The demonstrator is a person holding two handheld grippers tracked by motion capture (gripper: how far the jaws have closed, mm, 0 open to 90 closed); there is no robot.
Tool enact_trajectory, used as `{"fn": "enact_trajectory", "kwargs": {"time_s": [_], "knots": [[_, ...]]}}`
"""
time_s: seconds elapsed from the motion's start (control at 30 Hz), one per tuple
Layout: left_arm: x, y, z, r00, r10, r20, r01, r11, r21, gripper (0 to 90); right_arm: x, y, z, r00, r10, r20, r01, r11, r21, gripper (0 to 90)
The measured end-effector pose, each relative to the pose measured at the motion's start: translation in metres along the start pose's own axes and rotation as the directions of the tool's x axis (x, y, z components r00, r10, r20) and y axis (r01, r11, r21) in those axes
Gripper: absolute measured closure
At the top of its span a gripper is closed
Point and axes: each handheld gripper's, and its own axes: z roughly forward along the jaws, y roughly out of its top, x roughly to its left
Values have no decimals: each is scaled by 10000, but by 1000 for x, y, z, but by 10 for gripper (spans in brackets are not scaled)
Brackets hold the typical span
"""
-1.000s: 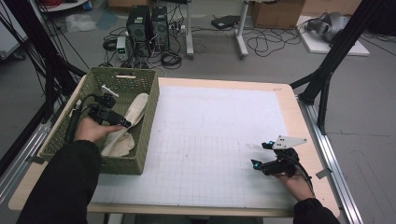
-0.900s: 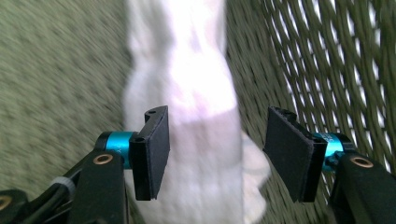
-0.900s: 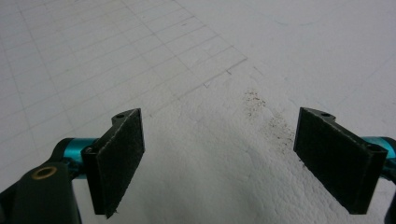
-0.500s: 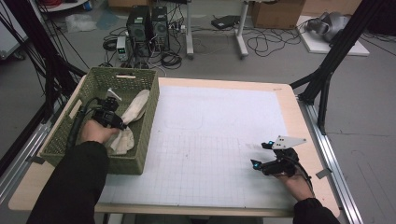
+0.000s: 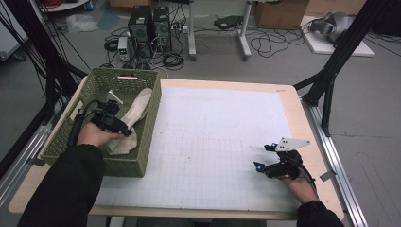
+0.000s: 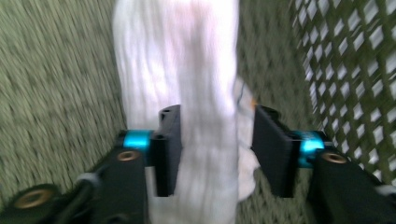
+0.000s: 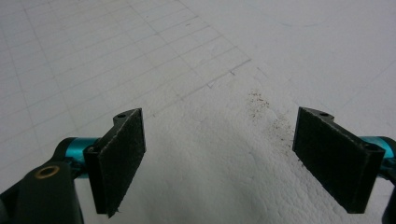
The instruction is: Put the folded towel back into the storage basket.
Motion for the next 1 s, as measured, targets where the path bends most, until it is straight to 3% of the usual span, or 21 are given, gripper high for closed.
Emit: {"fn": "enact_trajectory", "kwargs": {"time_s": [0.1, 0.13, 0.2, 0.27, 0.33, 0.4, 0.47, 0.53, 0.6, 0.67, 0.73, 0.8, 0.93, 1.0], "knots": [[-2, -1, 9, 9993, 293, -213, -286, 9990, 354, 842, 0, 0, -1, 10000, -17, 16, 17, 10000, -51, 165], [-1, -1, 11, 9998, 194, -51, -193, 9995, 230, 866, 0, 0, -1, 10000, -20, 9, 20, 10000, -66, 165], [-1, 1, 14, 9995, -134, 275, 137, 9998, -107, 872, 0, 0, 0, 10000, -19, 21, 19, 10000, -50, 166], [-2, 2, 20, 9985, -366, 417, 372, 9992, -134, 843, 0, 0, 0, 10000, -54, -14, 54, 10000, -56, 166], [-4, 2, 28, 9960, -548, 705, 542, 9985, 112, 636, 0, 0, 0, 10000, -30, -1, 30, 10000, -37, 167], [-8, 2, 29, 9978, -297, 599, 292, 9995, 88, 539, 0, 0, 0, 10000, 16, -50, -16, 10000, -62, 168], [-12, 2, 30, 9998, 64, 197, -68, 9998, 163, 554, 0, 0, 1, 10000, 9, -76, -9, 10000, -27, 168], [-16, 3, 31, 9972, 516, -534, -502, 9983, 286, 686, 1, 1, 1, 9999, -104, -48, 104, 9999, 19, 168], [-18, 3, 30, 9921, 907, -871, -872, 9952, 436, 825, 2, 2, 1, 9999, -133, -81, 132, 9999, -17, 168], [-18, 3, 29, 9914, 1067, -755, -1028, 9932, 543, 859, 1, 2, 0, 10000, -85, -47, 85, 9999, -63, 168], [-19, 1, 26, 9912, 1218, -511, -1166, 9887, 942, 865, 0, 1, -1, 10000, -54, -51, 54, 9999, -91, 168], [-20, 0, 20, 9872, 1568, -296, -1507, 9770, 1508, 866, 0, 1, -1, 10000, -9, -68, 8, 9999, -147, 168], [-20, -5, 18, 9850, 1615, 610, -1705, 9650, 1993, 853, 1, 2, 0, 10000, -59, -66, 58, 9999, -110, 168], [-19, -4, 20, 9845, 1654, 582, -1728, 9713, 1636, 758, 2, 2, 0, 9999, -112, -66, 112, 9999, -70, 168]]}}
